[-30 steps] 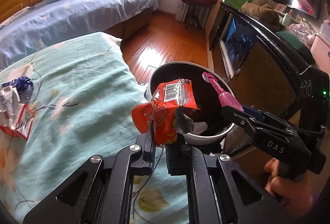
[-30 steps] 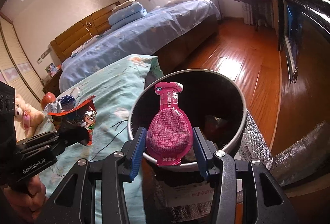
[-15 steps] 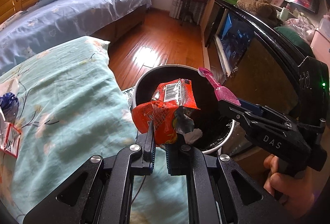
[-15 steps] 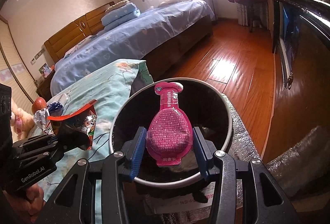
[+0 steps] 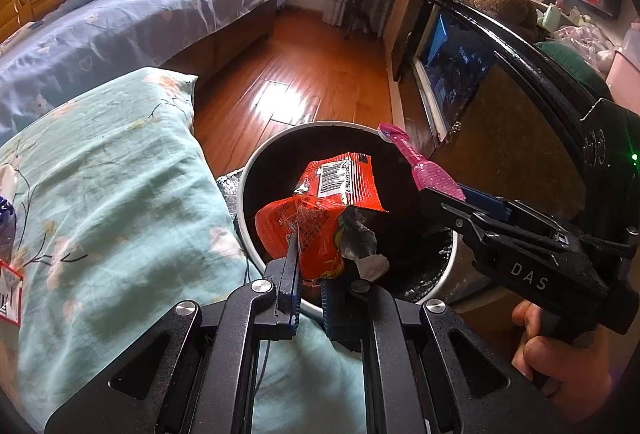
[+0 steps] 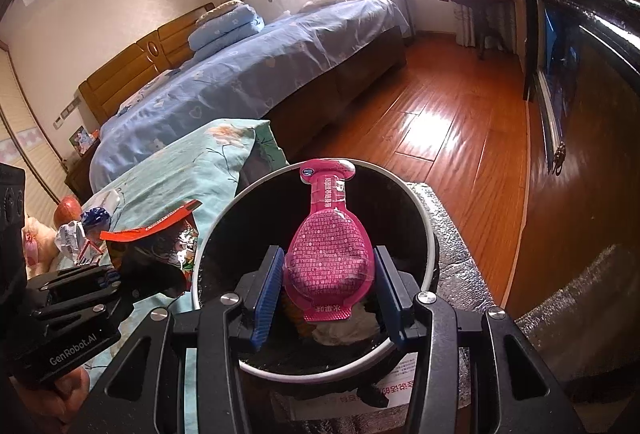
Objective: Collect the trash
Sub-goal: 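Open both tools over the bin to drop the bag and brush, then grasp the crumpled white wrapper with the left tool while the right tool grasps the white milk carton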
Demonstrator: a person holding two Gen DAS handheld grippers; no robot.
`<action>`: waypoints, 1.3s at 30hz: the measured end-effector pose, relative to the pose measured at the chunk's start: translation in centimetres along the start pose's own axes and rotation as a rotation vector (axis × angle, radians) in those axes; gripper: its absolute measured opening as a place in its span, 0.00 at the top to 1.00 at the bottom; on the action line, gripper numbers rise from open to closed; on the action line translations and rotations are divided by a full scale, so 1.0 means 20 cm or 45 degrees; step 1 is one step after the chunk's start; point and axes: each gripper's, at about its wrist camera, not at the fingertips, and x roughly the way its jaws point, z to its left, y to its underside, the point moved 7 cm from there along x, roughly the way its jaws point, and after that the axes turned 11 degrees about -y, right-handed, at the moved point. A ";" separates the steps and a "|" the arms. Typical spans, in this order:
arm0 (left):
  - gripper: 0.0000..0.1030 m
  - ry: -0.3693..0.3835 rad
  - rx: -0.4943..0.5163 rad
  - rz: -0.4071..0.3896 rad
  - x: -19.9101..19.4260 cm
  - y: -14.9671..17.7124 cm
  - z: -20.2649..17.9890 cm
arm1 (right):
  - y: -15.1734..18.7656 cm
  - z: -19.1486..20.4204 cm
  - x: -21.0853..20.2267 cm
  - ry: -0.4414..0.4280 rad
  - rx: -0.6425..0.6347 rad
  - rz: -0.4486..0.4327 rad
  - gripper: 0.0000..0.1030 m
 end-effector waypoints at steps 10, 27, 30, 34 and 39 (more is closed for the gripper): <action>0.92 0.010 0.018 0.000 0.01 -0.05 -0.04 | -0.01 -0.03 0.02 0.011 0.012 0.013 0.55; 0.36 -0.048 -0.168 -0.005 -0.12 0.17 0.26 | 0.00 0.06 -0.01 -0.060 0.042 -0.022 0.21; 0.35 -0.082 -0.210 -0.015 -0.17 0.24 0.35 | 0.01 0.13 -0.01 -0.089 0.032 -0.020 0.19; 0.35 -0.106 -0.278 -0.026 -0.23 0.31 0.47 | 0.04 0.24 0.01 -0.128 0.002 -0.002 0.19; 0.35 -0.142 -0.352 -0.038 -0.29 0.39 0.62 | 0.08 0.37 0.05 -0.172 -0.026 0.025 0.18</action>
